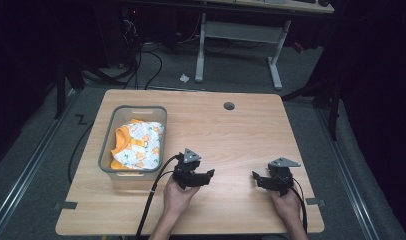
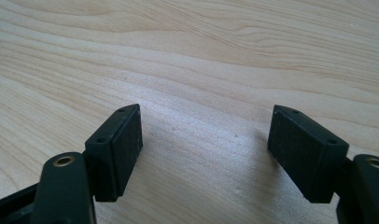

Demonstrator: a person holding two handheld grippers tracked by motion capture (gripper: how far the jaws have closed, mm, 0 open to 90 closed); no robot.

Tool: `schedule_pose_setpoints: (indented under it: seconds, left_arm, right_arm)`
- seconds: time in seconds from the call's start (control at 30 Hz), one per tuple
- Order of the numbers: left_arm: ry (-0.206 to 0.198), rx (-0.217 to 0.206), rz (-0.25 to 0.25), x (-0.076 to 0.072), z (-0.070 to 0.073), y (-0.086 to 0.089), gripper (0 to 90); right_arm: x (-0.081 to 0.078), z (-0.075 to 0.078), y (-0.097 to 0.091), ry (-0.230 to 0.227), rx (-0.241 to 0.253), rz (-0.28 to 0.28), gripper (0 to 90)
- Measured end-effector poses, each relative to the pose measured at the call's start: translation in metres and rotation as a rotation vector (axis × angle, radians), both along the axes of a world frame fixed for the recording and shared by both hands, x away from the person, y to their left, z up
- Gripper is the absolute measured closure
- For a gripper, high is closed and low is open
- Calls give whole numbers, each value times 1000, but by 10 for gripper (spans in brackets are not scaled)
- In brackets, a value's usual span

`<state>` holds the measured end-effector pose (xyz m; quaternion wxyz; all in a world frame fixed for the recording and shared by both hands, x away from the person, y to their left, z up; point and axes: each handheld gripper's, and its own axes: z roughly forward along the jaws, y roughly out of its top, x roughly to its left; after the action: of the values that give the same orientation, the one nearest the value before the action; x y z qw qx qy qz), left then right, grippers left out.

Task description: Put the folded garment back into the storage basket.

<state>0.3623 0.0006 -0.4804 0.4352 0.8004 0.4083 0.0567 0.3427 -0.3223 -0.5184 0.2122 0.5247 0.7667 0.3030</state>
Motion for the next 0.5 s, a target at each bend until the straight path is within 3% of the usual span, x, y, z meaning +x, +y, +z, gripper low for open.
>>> schedule_pose_setpoints:
  seconds: [0.1,0.23,0.4,0.5]
  left_arm:
    - [8,-6,4,1,-5,-1,365]
    - [14,25,13,2,-13,-2,366]
    - [-14,53,46,2,-19,-1,366]
    - [-48,107,66,3,-25,-2,366]
  right_arm:
    - [0,0,0,0,0,0,265]
    - [0,0,0,0,0,0,265]
    - [0,0,0,0,0,0,265]
    - [0,0,0,0,0,0,265]
